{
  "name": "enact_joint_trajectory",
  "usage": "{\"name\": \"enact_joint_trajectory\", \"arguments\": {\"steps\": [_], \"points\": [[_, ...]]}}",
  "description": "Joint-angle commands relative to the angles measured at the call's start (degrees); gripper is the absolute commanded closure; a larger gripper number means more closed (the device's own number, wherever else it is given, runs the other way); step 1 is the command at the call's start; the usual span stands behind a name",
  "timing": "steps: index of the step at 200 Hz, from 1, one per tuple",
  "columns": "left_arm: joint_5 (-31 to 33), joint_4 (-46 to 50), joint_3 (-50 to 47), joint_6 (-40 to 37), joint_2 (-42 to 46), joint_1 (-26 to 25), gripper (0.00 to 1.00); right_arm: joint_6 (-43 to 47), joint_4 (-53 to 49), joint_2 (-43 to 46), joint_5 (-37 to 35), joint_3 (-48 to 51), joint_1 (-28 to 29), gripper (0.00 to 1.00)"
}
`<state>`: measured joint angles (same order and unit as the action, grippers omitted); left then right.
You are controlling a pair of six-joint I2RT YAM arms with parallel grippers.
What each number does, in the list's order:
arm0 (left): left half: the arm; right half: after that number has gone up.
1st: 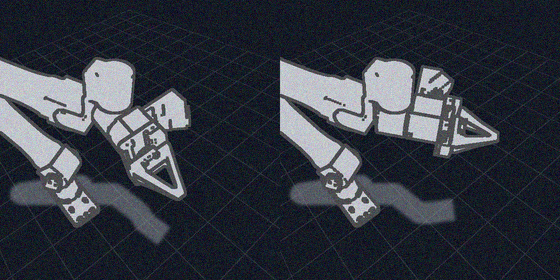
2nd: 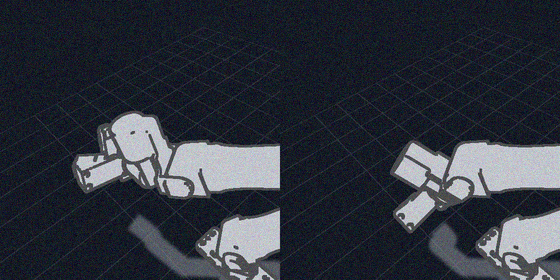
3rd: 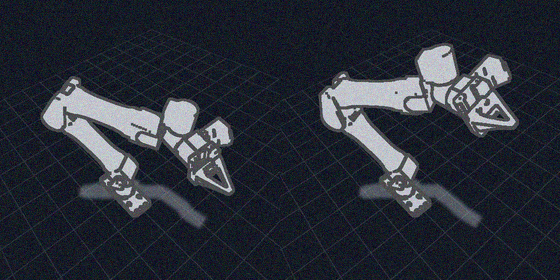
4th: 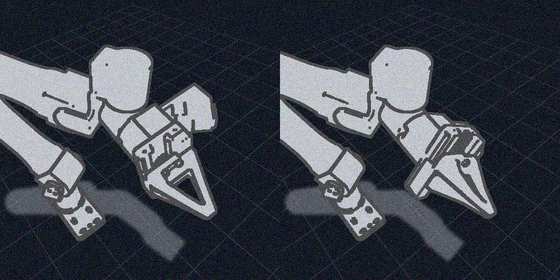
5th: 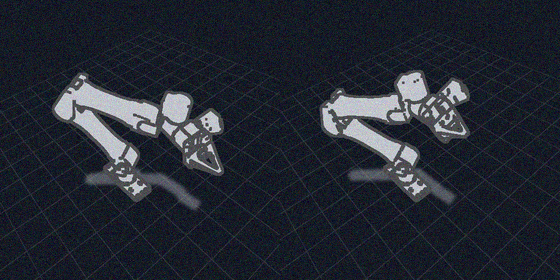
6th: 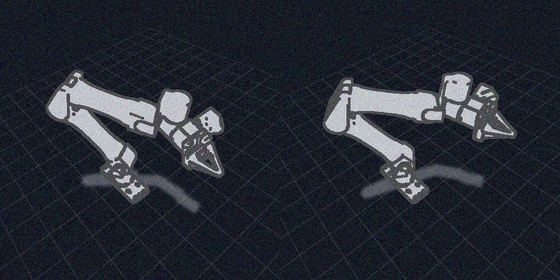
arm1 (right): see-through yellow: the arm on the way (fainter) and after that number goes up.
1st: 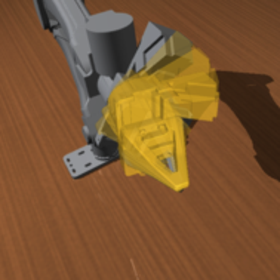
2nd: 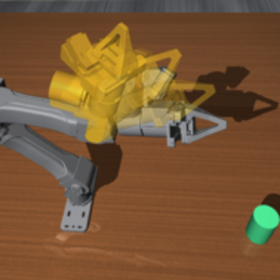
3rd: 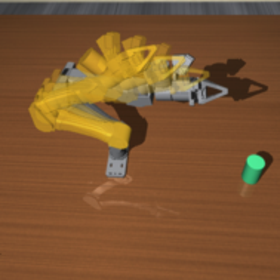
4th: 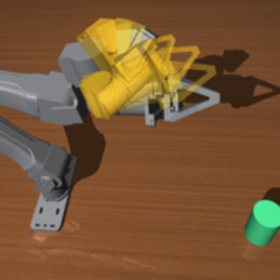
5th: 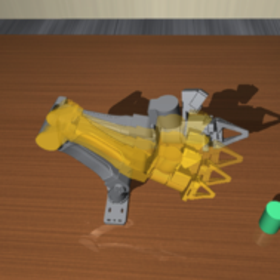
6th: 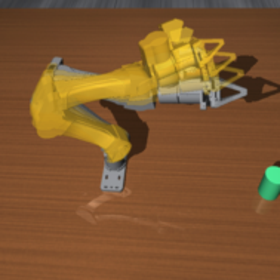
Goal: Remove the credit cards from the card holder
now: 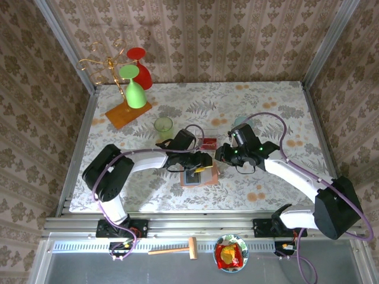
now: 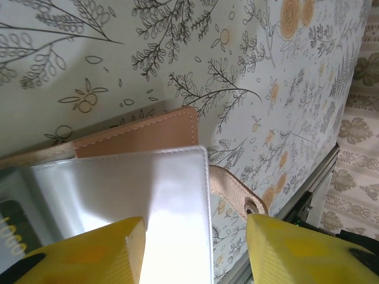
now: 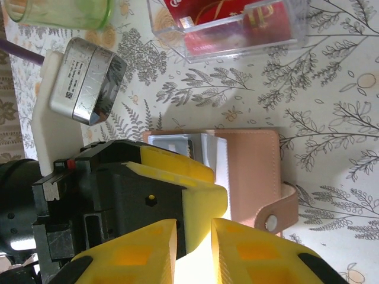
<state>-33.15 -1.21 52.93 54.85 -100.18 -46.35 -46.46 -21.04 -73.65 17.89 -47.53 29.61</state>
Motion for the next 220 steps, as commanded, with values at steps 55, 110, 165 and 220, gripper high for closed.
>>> {"name": "enact_joint_trajectory", "arguments": {"steps": [55,110,165,220], "points": [[-1.40,-1.02,0.56,-0.09,0.29,-0.28,0.50,0.63,-1.21,0.15,0.34,0.75,-0.12,0.75],[-0.17,-0.90,-1.43,-0.09,3.14,0.29,0.51,-0.51,1.03,-1.34,2.45,0.94,0.01,0.75],[2.13,-0.18,-6.01,-0.05,8.45,1.89,0.53,-1.44,3.42,-5.10,3.47,-0.55,2.31,0.76],[5.22,2.24,-10.99,-0.13,14.16,3.40,0.57,-1.78,4.53,-11.02,3.86,-3.68,5.39,0.76]]}}
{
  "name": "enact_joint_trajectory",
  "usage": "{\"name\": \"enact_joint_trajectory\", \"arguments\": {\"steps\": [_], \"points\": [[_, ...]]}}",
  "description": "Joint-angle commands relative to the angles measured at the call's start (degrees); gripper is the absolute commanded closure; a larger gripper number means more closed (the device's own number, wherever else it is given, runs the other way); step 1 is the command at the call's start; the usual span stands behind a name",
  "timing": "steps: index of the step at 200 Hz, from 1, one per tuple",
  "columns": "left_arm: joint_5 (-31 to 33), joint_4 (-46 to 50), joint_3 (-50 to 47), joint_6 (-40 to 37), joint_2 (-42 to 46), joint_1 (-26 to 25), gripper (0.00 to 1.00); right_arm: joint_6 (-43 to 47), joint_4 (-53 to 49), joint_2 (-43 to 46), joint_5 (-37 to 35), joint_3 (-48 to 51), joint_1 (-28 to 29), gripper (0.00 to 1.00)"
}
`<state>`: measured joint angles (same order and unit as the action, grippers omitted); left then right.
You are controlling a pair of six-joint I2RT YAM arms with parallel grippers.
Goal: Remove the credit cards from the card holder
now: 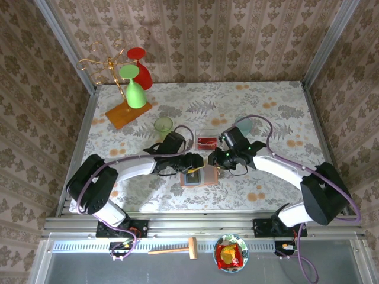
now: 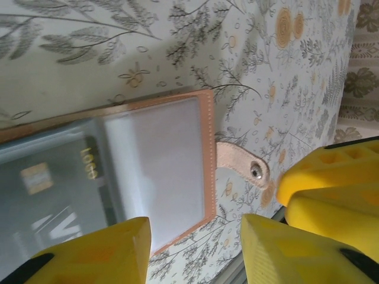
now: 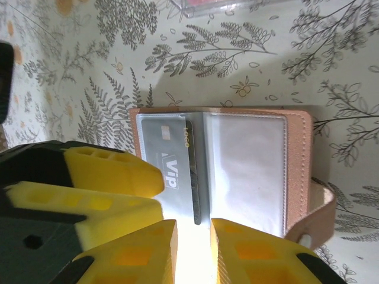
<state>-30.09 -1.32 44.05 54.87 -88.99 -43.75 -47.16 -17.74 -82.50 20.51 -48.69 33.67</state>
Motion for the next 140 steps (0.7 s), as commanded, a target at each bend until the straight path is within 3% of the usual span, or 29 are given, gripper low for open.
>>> {"name": "enact_joint_trajectory", "arguments": {"steps": [1,85,140], "points": [[2.24,2.36,-2.17,-0.14,3.04,0.79,0.57,-1.09,1.27,-2.24,1.26,-2.54,1.36,0.76],[2.82,1.24,-7.72,0.59,4.85,1.95,0.71,-1.88,2.61,-9.54,1.97,-5.39,4.80,0.77],[2.66,0.60,-9.25,0.28,3.57,2.51,0.75,-2.67,4.15,-12.86,2.52,-5.80,6.33,0.79]]}}
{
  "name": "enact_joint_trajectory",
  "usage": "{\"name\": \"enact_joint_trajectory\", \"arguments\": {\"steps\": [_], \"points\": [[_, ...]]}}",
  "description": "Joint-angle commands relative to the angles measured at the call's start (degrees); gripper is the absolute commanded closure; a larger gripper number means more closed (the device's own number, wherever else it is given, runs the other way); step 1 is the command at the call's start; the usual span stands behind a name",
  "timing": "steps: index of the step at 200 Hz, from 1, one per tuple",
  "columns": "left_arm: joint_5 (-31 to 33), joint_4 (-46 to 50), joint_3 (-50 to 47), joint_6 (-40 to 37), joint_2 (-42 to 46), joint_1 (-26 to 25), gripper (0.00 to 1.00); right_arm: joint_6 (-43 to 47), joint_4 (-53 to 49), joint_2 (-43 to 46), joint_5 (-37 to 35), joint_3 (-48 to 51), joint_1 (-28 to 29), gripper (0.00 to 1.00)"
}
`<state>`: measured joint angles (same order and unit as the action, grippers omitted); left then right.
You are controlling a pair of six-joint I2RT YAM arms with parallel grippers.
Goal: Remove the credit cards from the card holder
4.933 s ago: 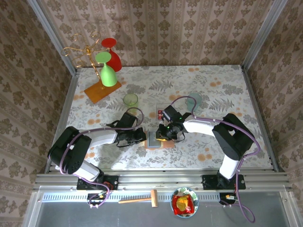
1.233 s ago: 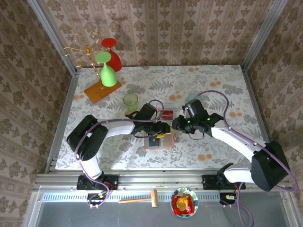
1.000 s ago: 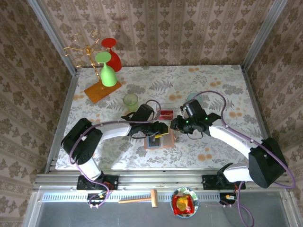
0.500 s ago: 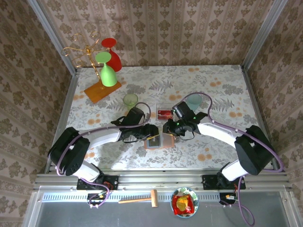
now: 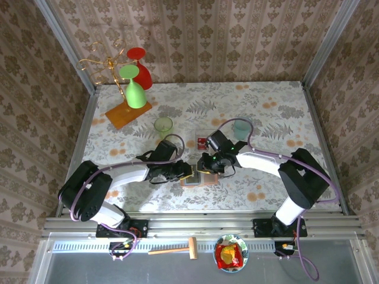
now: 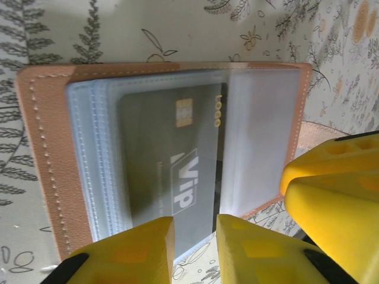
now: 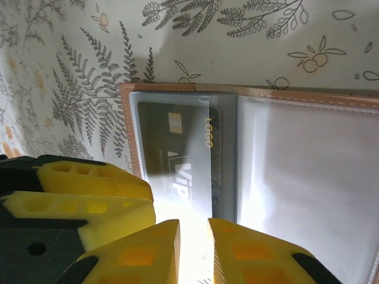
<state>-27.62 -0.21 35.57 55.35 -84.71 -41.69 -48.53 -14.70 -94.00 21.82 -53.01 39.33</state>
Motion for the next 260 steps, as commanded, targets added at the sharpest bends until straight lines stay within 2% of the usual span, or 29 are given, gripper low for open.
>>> {"name": "enact_joint_trajectory", "arguments": {"steps": [1,194,260], "points": [[0.19,-0.55,-0.81,-0.22,-0.72,0.47,0.75,-1.30,1.18,-1.41,1.30,-1.43,0.66,0.79],[0.95,1.29,-0.66,-1.12,-1.00,1.04,0.77,-1.63,3.05,-7.06,3.18,-2.53,1.18,0.79],[0.81,1.48,-0.77,-1.13,-1.25,1.00,0.77,-0.02,-0.06,-7.57,1.01,-3.28,1.19,0.74]]}}
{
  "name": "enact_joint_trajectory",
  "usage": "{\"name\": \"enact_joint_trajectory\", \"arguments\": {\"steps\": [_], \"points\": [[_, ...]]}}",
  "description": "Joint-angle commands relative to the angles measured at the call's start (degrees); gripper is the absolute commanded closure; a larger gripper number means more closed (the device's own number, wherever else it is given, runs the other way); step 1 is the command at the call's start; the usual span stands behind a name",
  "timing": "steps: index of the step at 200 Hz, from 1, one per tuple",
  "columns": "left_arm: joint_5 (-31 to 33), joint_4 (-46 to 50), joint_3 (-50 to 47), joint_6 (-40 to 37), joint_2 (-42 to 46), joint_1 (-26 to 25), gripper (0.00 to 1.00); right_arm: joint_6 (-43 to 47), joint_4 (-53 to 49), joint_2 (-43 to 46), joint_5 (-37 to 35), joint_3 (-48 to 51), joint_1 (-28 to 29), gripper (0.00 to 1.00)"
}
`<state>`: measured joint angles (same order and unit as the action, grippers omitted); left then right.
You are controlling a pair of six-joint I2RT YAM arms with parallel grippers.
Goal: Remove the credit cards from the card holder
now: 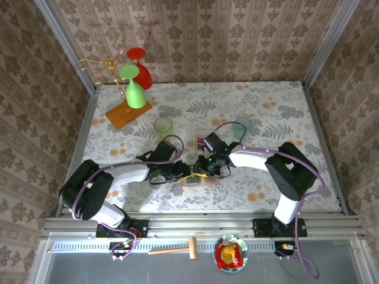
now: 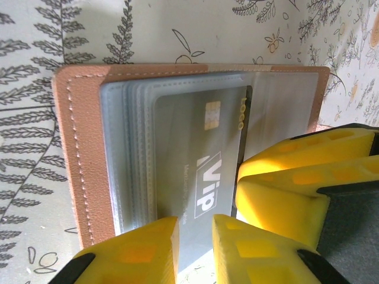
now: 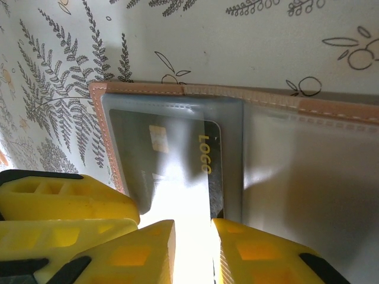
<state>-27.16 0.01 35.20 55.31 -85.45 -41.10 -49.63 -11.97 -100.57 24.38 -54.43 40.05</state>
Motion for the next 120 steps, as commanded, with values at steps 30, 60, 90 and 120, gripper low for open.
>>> {"name": "enact_joint_trajectory", "arguments": {"steps": [30,60,90,120], "points": [[0.44,0.99,-0.74,-1.00,-0.54,0.50,0.77,2.18,-4.61,-0.46,-3.14,-2.33,0.42,0.74],[0.26,1.35,-0.57,-1.18,-0.68,0.41,0.77,2.69,-5.63,-0.10,-3.81,-2.87,0.38,0.73],[0.26,1.62,-0.66,-1.26,-0.73,0.43,0.77,2.99,-6.36,0.29,-4.06,-3.21,0.29,0.73],[0.36,1.68,-0.57,-1.26,-0.71,0.48,0.77,3.31,-7.15,0.48,-4.25,-3.27,0.33,0.73]]}}
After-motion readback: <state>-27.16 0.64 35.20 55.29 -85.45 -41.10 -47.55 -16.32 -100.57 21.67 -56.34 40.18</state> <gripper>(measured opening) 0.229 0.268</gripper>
